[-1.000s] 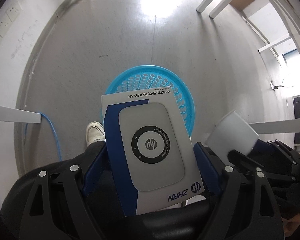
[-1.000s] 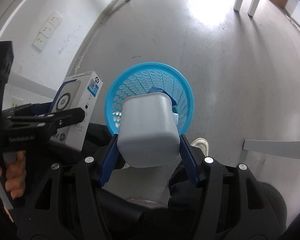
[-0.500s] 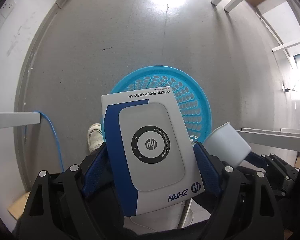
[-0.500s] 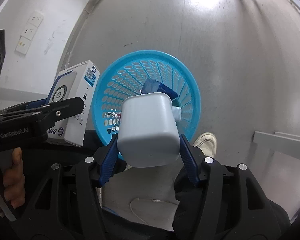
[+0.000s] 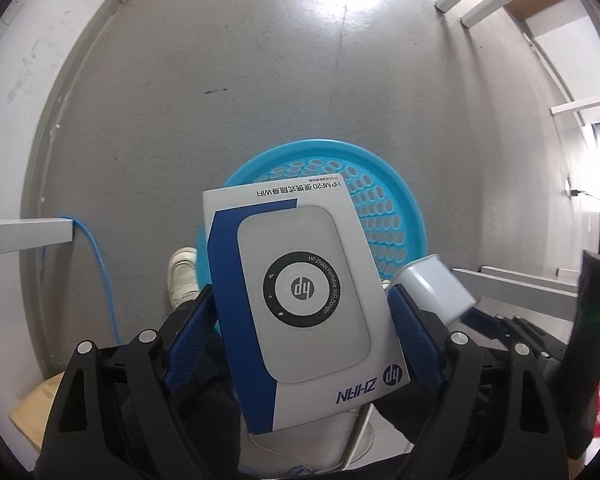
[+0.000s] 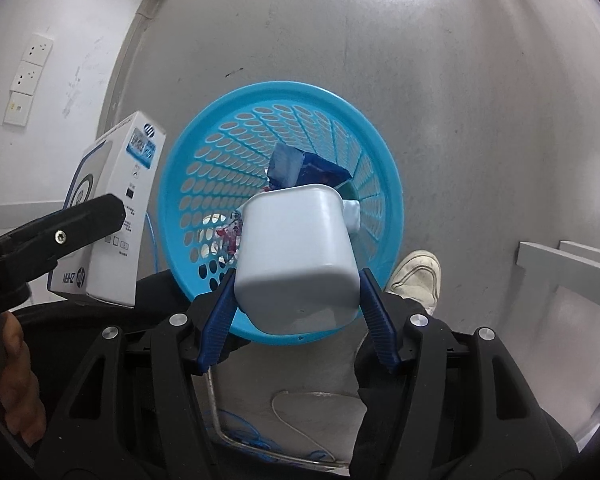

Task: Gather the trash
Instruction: 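Open the left tool dropping the box while the right tool drops the container, then raise both open tools back up to the table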

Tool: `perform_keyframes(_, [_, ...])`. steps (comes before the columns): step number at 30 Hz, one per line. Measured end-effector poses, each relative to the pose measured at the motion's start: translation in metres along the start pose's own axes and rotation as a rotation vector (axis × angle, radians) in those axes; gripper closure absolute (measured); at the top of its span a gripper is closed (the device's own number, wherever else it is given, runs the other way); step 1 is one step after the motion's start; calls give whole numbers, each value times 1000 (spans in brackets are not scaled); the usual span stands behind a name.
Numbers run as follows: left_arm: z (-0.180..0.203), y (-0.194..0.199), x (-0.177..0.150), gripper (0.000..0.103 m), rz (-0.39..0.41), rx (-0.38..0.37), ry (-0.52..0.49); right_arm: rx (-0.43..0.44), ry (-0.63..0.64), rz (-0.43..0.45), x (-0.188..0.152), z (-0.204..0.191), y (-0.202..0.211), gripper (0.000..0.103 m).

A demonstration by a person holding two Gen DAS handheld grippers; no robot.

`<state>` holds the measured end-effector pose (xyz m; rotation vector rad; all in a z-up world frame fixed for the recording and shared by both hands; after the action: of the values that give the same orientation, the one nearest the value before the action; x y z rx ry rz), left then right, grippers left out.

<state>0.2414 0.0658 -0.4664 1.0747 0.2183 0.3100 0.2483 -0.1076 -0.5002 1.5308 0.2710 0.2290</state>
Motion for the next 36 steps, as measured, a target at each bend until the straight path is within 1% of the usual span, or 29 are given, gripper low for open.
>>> perform_keyframes(1, [0,0,1,17,3,0,-5,3,3,-2,0,-1,-1,45])
perform_keyframes(3, [-2,0,2,11,9,3,4,3,8,3,2,-3,-2,30])
perform_keyframes(4, [-2,0,2,9,10,-7,17,-6,12,11,3,-4,-2,28])
perform_keyframes(8, [-8,3,5,9,26,-31,57,-15,7,11,3,-3,-3,28])
perform_keyframes(13, [-2,6,1,10,44,-24,44,-4,-19,31,5,1,3,28])
perform_keyframes(15, [-1,8,-2,10,50,-14,31,-2,-35,44,5,3,7,25])
perform_keyframes(20, [-2,22,-11,10,85,-3,17,12,-53,101,-2,6,28,20])
perform_keyframes(23, [0,33,-18,9,112,0,11,34,-48,130,-14,4,42,15])
perform_keyframes(26, [2,41,-29,9,137,6,10,20,-30,177,-23,3,58,14])
perform_keyframes(29, [4,53,-40,9,160,-11,7,17,-10,229,-34,1,75,13])
perform_keyframes(30, [5,58,-45,9,174,-20,4,5,-4,252,-38,1,81,13])
perform_keyframes(32, [8,70,-55,9,208,-47,-4,-47,-6,310,-46,2,95,10])
perform_keyframes(34, [9,85,-65,7,264,-82,-3,-53,4,332,-57,0,106,10])
perform_keyframes(35, [9,96,-71,6,307,-91,-9,-50,11,341,-62,-1,111,10])
perform_keyframes(36, [12,102,-74,6,332,-91,-23,-51,21,354,-69,-2,117,9])
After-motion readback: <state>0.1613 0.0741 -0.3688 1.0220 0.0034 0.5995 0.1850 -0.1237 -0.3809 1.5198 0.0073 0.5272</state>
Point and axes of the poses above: each gripper's, at about its wrist camera, not at the fingertips, and y roughly against the way its jaws point, z to its right, x to its top, the point moved 7 cm from there along -y, roughly the way its jaws point, and after that the axes turned 13 degrees about -x, right-handed, at the moved point
